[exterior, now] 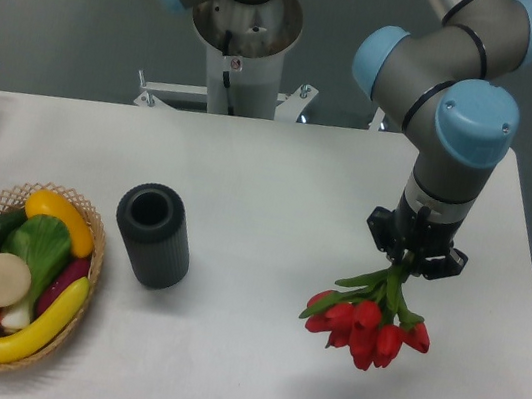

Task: Insert the flowers into the vase
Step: 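Lift the held red tulip bouquet slightly with the gripper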

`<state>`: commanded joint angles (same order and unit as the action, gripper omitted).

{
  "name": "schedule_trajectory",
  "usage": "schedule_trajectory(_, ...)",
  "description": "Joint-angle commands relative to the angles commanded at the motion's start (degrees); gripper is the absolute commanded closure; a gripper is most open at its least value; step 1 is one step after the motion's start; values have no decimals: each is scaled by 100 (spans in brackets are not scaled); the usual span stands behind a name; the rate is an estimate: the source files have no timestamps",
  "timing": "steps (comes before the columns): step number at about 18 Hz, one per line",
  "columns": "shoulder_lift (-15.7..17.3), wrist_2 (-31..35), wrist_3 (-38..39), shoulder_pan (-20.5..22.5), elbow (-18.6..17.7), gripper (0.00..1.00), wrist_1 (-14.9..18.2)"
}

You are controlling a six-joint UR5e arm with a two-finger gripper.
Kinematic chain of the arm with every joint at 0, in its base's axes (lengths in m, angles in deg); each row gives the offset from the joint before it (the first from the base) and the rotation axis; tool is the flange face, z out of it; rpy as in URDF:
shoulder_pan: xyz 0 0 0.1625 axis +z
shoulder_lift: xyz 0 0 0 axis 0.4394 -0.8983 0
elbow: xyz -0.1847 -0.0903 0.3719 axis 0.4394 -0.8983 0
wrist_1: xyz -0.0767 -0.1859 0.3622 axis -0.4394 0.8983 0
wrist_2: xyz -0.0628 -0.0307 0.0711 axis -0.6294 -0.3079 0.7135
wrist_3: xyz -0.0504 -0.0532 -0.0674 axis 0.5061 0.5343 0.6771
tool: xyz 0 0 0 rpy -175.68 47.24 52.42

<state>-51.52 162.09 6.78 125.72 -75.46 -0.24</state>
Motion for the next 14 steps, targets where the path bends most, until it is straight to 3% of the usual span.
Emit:
schedule_trajectory(8,-26,-131,18,-97,9,100,-44)
schedule_trajectory(14,-62,-632,9,-123,-9,100,-448)
